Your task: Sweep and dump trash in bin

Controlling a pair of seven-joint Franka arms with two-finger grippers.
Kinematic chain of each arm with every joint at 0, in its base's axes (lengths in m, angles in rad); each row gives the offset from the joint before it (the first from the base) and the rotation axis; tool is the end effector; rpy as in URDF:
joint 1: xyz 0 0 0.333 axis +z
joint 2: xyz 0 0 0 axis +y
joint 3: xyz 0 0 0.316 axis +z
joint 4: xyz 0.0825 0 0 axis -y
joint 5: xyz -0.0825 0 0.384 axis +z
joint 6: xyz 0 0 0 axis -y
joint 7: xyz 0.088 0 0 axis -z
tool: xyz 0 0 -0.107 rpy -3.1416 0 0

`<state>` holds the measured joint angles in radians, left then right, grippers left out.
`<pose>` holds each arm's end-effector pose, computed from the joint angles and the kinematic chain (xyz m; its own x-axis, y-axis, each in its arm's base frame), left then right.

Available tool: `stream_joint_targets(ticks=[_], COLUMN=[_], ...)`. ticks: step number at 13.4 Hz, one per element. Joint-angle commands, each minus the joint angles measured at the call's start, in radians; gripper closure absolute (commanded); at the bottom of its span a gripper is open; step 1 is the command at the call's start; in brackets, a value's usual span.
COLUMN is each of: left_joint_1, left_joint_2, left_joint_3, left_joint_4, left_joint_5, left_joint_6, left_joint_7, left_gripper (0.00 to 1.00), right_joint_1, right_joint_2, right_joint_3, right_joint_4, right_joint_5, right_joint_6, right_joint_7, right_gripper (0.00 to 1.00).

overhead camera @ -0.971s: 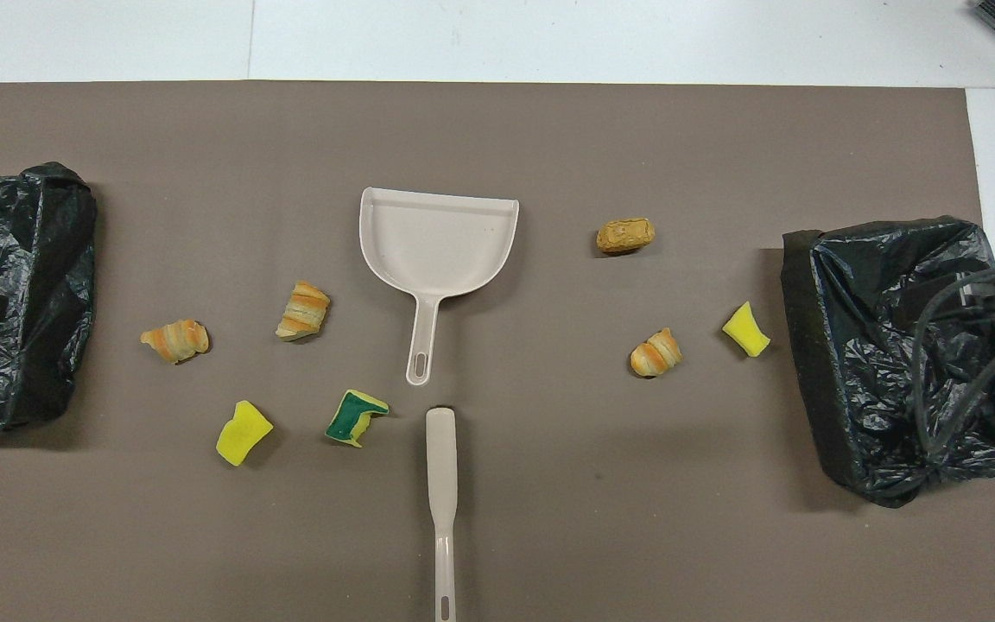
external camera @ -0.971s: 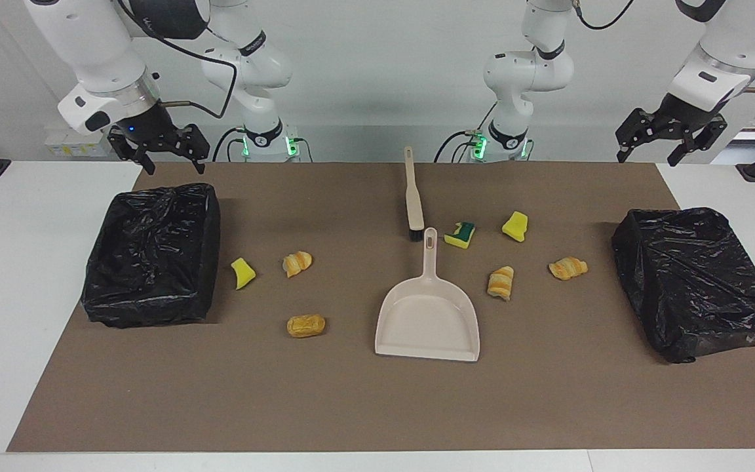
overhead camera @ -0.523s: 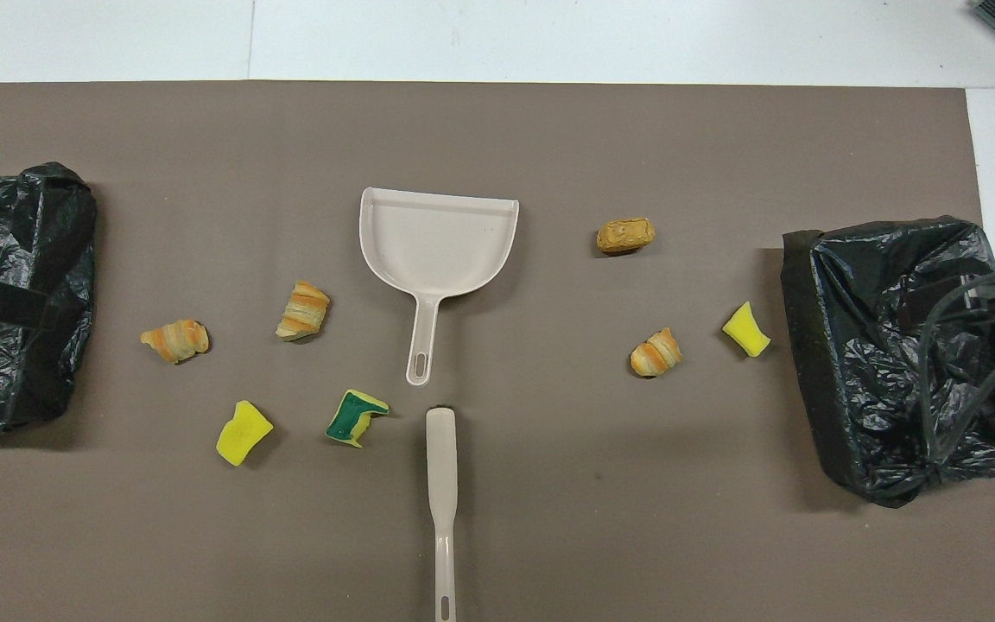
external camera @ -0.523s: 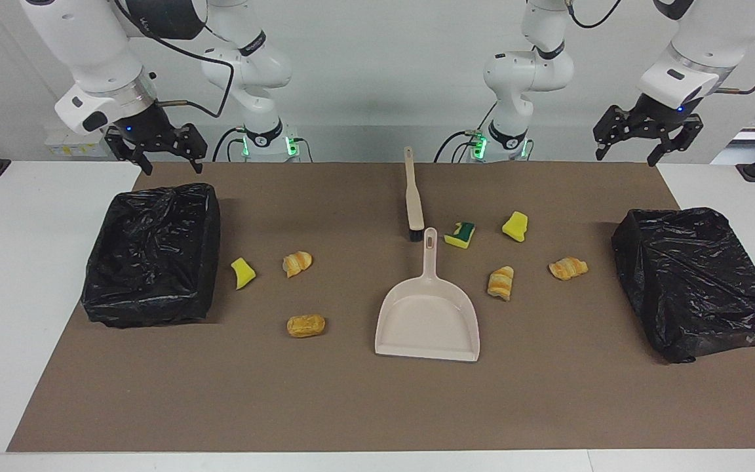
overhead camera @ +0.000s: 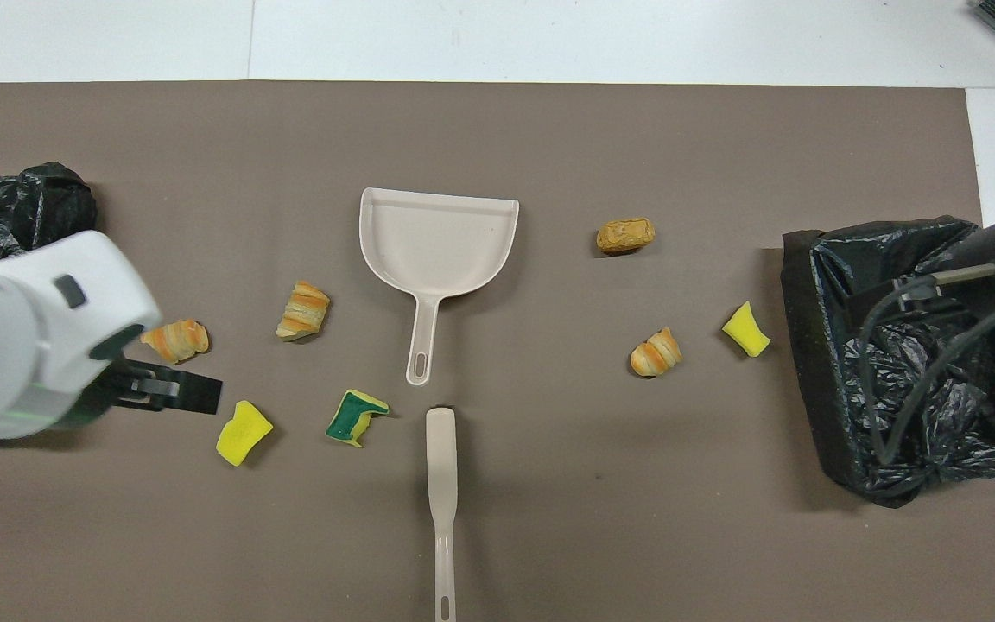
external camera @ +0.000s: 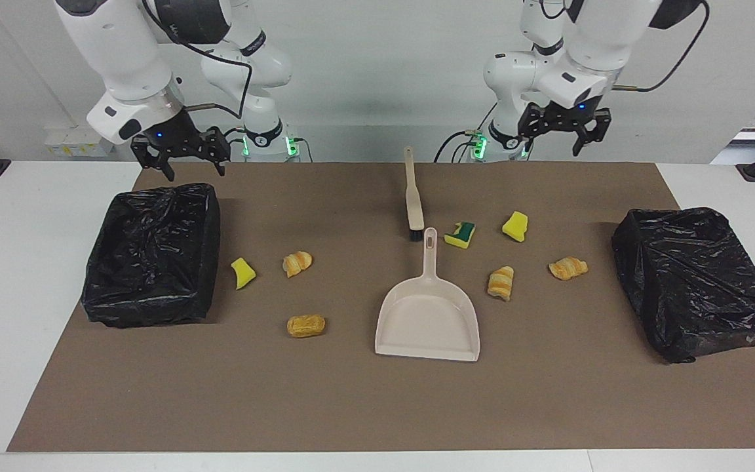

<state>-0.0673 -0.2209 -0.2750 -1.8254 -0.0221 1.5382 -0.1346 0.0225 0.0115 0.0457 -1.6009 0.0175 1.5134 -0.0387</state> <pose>0.4476 -0.1765 0.6118 0.9783 -0.1957 -0.0685 -0.1991 -0.9789 -0.0471 0.5488 0.0393 0.5993 0.9894 0.1074 -0.0980 0.1058 -0.9942 -0.0218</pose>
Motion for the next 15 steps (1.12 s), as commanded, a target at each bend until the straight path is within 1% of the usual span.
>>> stream_joint_targets(ticks=[1, 2, 5, 7, 8, 9, 11, 13, 15], left_joint_1=[0.001, 0.001, 0.000, 0.000, 0.000, 0.000, 0.000, 0.001, 0.000], left_joint_2=[-0.101, -0.107, -0.103, -0.089, -0.071, -0.066, -0.066, -0.054, -0.026], left_joint_3=[-0.094, -0.137, -0.290, -0.370, -0.398, -0.421, -0.432, -0.440, -0.446], left_joint_4=[-0.170, -0.213, -0.345, -0.440, -0.481, -0.508, -0.509, -0.515, -0.525], left_joint_5=[-0.077, -0.103, -0.127, -0.179, -0.182, -0.183, -0.183, -0.183, -0.190], left_joint_6=[0.103, 0.141, 0.281, 0.396, 0.474, 0.515, 0.528, 0.543, 0.545], left_joint_7=[-0.115, -0.152, -0.307, -0.335, -0.364, -0.394, -0.407, -0.412, -0.410], left_gripper=[0.00, 0.00, 0.00, 0.00, 0.00, 0.00, 0.00, 0.00, 0.00], right_joint_1=[0.062, 0.095, 0.206, 0.284, 0.336, 0.367, 0.404, 0.456, 0.488], right_joint_2=[0.047, 0.062, 0.125, 0.163, 0.188, 0.208, 0.250, 0.310, 0.379], right_joint_3=[0.005, 0.006, 0.006, 0.006, 0.006, 0.006, 0.006, 0.006, 0.006], right_joint_4=[-0.001, -0.001, 0.001, -0.002, -0.002, -0.002, -0.001, 0.001, 0.044], right_joint_5=[0.033, 0.048, 0.044, 0.048, 0.050, 0.053, 0.091, 0.084, 0.082], right_joint_6=[0.056, 0.079, 0.154, 0.235, 0.269, 0.301, 0.365, 0.422, 0.471], right_joint_7=[0.101, 0.138, 0.282, 0.423, 0.492, 0.546, 0.633, 0.735, 0.822], right_gripper=[0.00, 0.00, 0.00, 0.00, 0.00, 0.00, 0.00, 0.00, 0.00])
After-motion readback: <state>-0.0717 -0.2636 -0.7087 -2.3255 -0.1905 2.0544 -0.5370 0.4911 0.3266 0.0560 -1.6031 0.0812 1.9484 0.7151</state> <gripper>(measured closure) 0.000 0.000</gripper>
